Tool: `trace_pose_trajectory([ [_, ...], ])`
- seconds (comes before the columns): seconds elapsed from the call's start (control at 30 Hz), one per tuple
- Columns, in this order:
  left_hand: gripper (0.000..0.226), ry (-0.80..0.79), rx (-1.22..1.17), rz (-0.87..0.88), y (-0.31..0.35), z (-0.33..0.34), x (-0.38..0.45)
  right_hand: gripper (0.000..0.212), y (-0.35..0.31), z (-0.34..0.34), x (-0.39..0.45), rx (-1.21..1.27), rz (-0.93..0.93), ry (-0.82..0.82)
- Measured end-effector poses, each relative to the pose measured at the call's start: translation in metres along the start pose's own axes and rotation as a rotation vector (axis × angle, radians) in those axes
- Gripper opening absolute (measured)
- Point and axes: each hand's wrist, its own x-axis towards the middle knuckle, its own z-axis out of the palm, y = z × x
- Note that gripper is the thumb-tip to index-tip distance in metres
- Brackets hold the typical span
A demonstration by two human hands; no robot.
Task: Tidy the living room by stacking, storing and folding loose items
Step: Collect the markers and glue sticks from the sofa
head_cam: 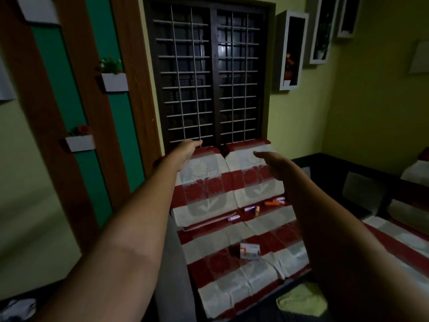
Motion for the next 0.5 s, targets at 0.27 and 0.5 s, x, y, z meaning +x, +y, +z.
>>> trace_pose_trajectory([
  [0.27, 0.051, -0.031, -0.043, 0.042, 0.005, 0.047, 0.181, 0.049, -0.040, -0.027, 0.142, -0.069, -0.081, 0.085],
  [0.5, 0.046, -0.081, -0.058, 0.016, -0.042, 0.103, 0.319, 0.072, 0.014, -0.048, 0.287, -0.030, 0.032, 0.020],
])
